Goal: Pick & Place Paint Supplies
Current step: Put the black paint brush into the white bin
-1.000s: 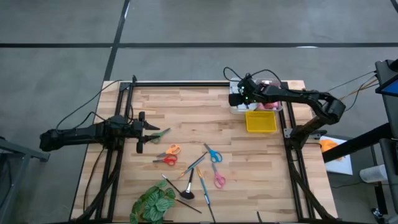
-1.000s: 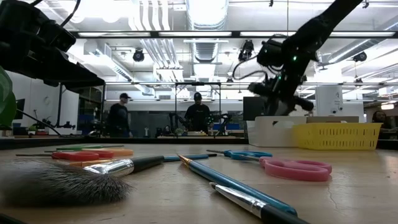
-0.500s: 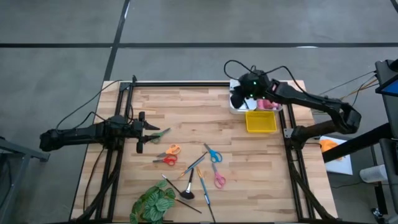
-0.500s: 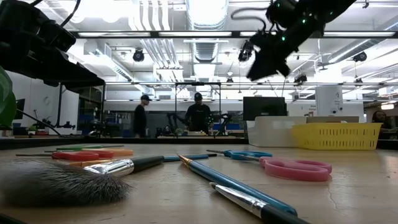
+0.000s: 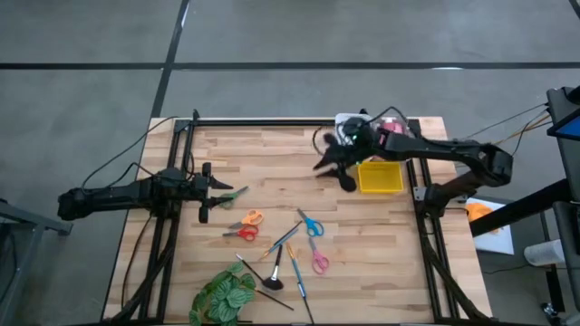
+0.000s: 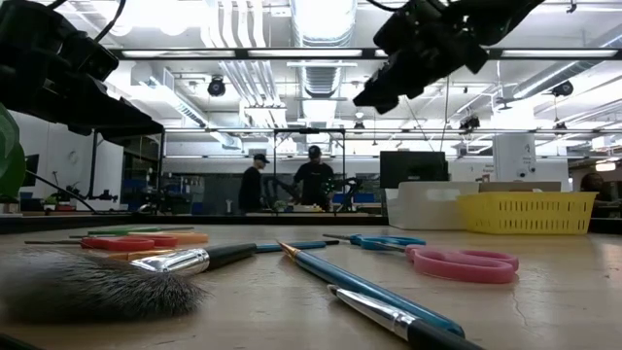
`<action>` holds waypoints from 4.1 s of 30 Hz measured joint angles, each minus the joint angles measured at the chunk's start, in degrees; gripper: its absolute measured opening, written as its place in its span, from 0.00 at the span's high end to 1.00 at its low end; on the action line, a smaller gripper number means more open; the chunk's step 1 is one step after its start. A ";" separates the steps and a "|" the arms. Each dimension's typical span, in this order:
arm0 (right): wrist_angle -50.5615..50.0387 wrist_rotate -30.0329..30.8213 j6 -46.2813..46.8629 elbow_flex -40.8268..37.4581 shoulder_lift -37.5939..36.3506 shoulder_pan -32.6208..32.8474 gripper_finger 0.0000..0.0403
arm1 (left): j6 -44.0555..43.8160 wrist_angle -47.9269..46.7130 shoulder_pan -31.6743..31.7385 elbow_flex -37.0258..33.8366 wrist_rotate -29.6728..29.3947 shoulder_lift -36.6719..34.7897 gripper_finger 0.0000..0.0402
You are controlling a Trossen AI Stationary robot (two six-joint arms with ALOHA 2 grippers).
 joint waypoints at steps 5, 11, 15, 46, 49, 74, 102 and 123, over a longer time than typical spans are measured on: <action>0.73 -0.50 -2.38 0.30 3.69 4.85 0.70 | 0.00 0.00 0.02 0.02 0.01 0.00 0.58; 2.28 4.75 -2.34 2.89 10.16 10.50 0.70 | 0.00 0.00 0.00 0.00 0.02 0.00 0.58; 1.95 10.38 -3.03 6.25 15.47 14.69 0.70 | 0.00 0.02 0.00 0.02 0.02 0.00 0.58; -11.91 21.33 -2.27 23.69 38.53 23.70 0.70 | 0.00 0.00 0.01 0.01 0.01 -0.02 0.58; -11.98 23.91 -2.26 23.63 38.51 23.98 0.70 | 0.00 0.02 0.00 0.00 0.02 -0.02 0.58; -13.50 24.78 0.72 23.49 38.46 23.99 0.96 | 0.00 0.00 0.01 0.01 0.01 -0.02 0.58; -13.61 24.95 12.45 23.49 28.80 21.50 0.96 | 0.00 0.00 0.00 0.01 0.01 -0.01 0.58; -22.70 26.29 29.23 22.82 13.98 4.93 0.96 | 0.00 0.00 0.02 0.02 0.02 0.02 0.58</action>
